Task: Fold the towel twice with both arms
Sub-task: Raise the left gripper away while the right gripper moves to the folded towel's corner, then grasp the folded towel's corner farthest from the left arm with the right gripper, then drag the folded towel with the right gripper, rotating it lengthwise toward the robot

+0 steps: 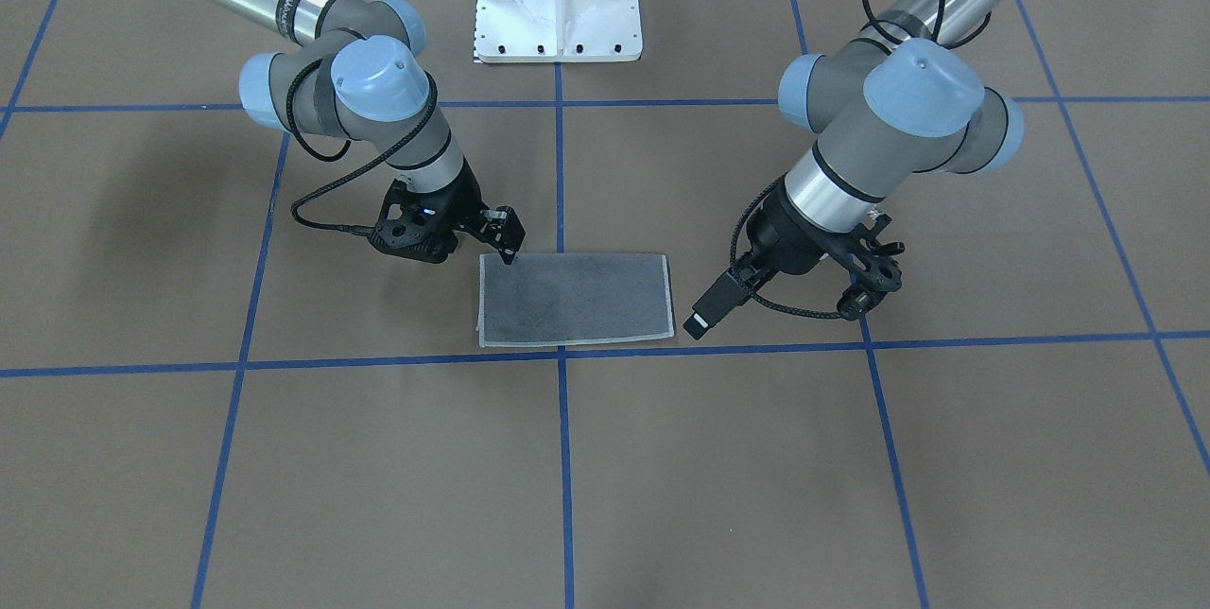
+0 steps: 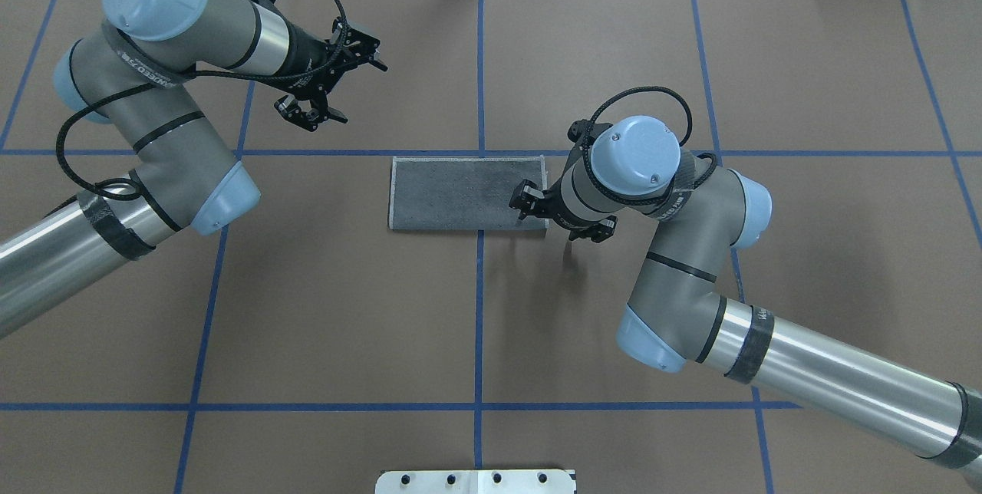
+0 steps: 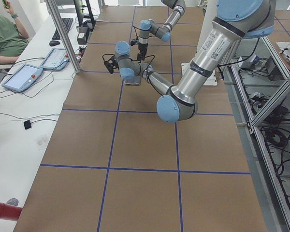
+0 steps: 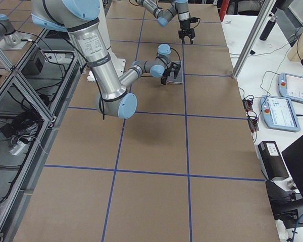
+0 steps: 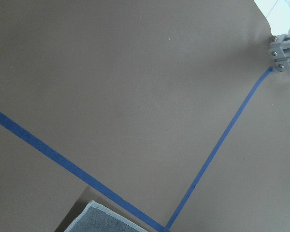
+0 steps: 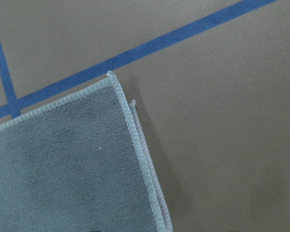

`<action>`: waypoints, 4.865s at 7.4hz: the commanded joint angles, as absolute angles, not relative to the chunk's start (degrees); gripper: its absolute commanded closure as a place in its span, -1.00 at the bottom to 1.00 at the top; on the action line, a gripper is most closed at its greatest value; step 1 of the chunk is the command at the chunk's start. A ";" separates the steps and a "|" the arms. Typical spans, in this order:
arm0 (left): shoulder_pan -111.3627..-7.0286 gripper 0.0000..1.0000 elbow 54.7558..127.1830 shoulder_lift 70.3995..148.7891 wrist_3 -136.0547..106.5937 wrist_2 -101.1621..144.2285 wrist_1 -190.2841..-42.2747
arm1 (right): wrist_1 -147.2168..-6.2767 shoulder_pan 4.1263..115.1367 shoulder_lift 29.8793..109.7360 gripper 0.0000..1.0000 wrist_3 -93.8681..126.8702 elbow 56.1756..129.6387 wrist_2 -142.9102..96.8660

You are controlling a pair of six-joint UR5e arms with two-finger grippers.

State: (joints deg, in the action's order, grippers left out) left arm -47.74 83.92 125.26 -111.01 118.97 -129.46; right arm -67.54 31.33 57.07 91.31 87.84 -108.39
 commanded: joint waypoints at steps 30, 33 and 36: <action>-47.72 -1.00 83.14 122.78 -107.67 118.74 -129.99 | -61.17 18.98 50.89 -0.98 107.49 95.71 -111.97; -47.90 -1.00 83.49 122.87 -107.75 118.65 -129.82 | -58.90 24.41 50.18 -0.98 107.84 96.85 -114.94; -47.90 -1.00 88.39 119.47 -113.26 119.18 -129.20 | -57.13 38.45 55.43 -0.99 103.75 96.94 -130.47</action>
